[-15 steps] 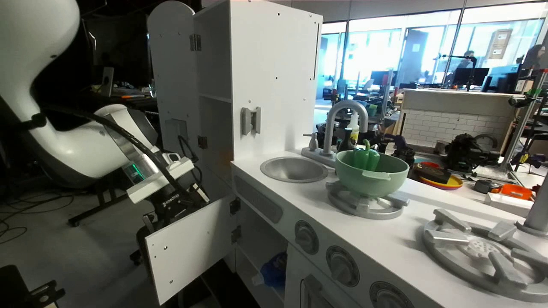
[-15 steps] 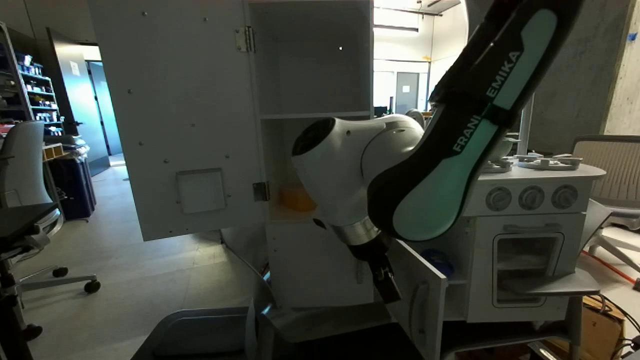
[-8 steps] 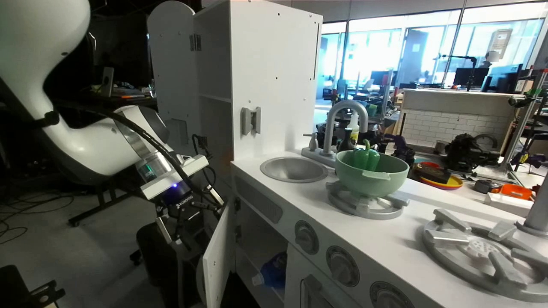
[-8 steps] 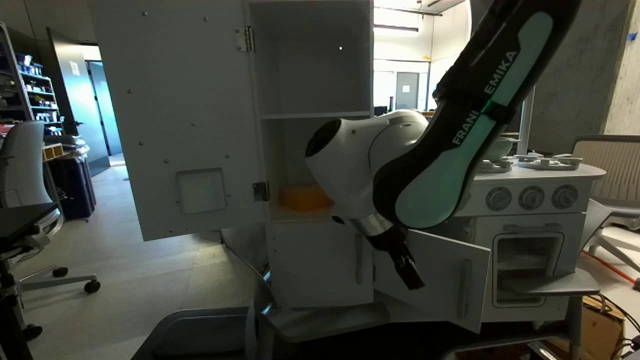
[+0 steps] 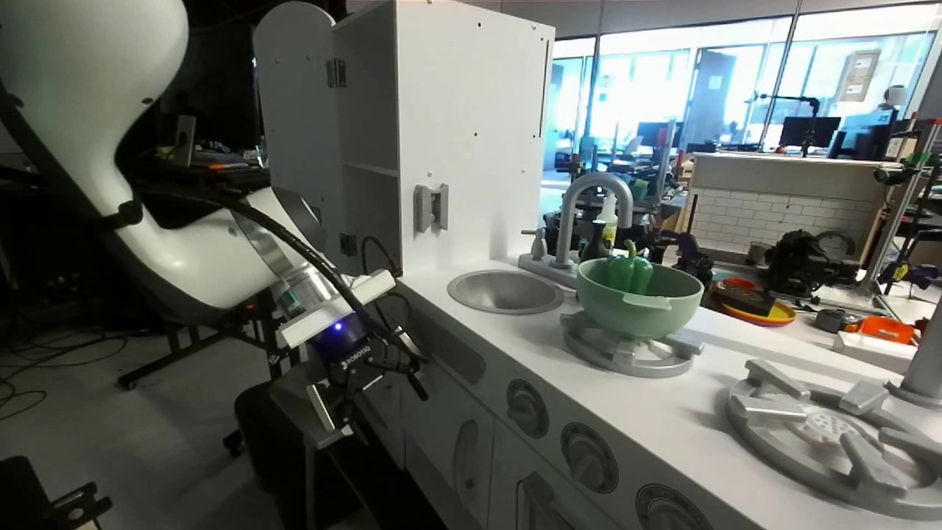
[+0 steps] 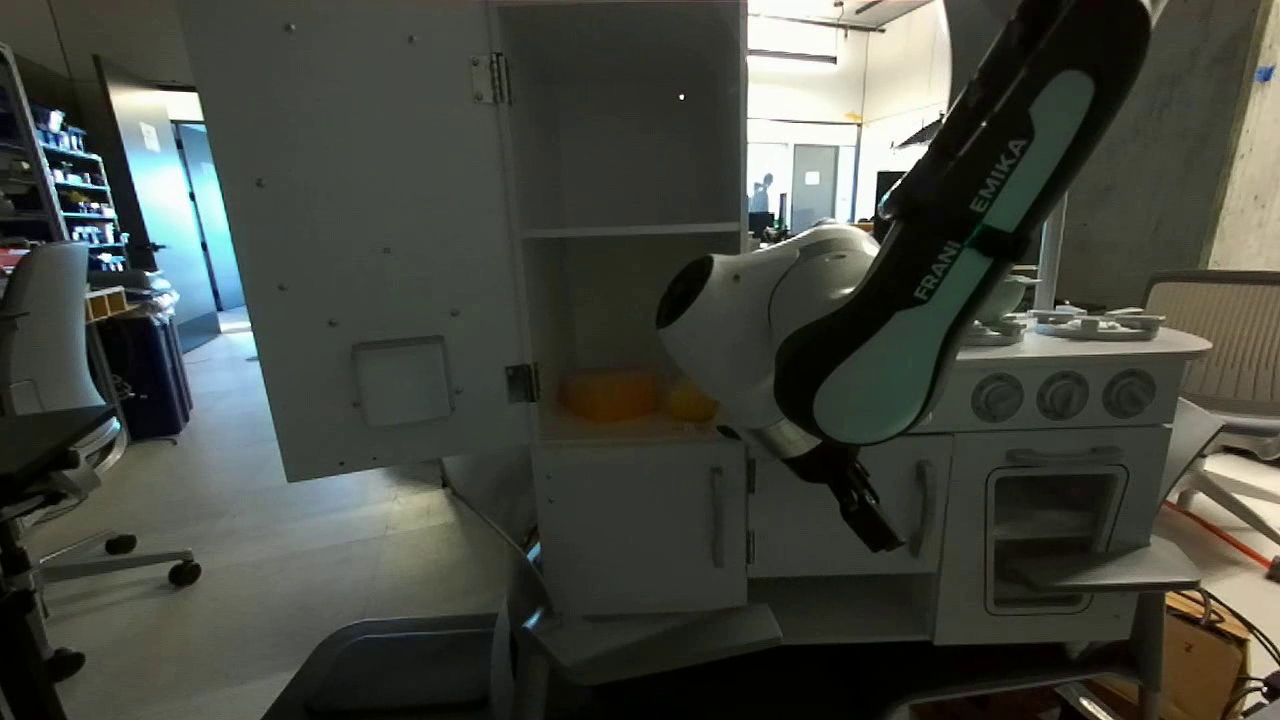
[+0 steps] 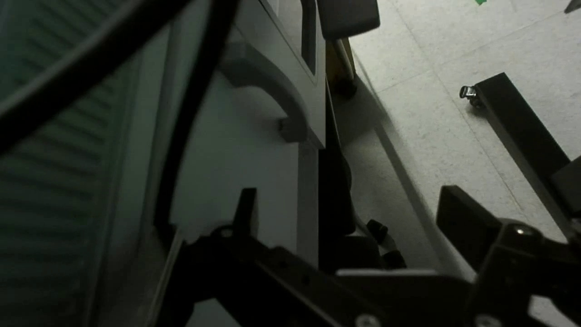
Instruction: Put the blue bottle from the counter and green sponge from the sink inside the bottom cabinet, close the cabinet door
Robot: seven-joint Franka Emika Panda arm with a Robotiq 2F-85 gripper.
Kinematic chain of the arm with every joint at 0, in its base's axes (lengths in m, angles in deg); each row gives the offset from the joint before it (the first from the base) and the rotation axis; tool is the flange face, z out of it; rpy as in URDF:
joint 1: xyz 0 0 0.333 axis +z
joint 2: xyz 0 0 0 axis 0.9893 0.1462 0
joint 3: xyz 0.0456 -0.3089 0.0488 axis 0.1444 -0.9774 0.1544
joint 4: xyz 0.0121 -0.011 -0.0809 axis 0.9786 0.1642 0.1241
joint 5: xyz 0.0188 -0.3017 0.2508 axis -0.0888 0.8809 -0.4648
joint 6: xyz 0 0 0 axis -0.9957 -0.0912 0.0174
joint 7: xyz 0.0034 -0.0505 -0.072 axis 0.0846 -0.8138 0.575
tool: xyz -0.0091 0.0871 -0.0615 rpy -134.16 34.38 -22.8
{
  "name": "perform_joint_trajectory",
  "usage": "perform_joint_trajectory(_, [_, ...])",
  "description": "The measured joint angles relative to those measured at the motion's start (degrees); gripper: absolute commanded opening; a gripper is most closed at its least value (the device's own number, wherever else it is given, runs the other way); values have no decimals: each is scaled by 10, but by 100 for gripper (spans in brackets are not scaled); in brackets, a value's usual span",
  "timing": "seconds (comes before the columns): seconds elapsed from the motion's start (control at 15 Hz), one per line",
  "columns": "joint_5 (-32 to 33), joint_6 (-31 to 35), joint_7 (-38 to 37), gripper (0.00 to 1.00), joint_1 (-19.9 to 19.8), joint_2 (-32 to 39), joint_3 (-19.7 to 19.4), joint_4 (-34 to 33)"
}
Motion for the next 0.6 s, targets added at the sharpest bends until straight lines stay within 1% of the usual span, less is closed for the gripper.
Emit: perform_joint_trajectory(0.6, [-6, -2, 0, 100, -18, 10, -3, -1])
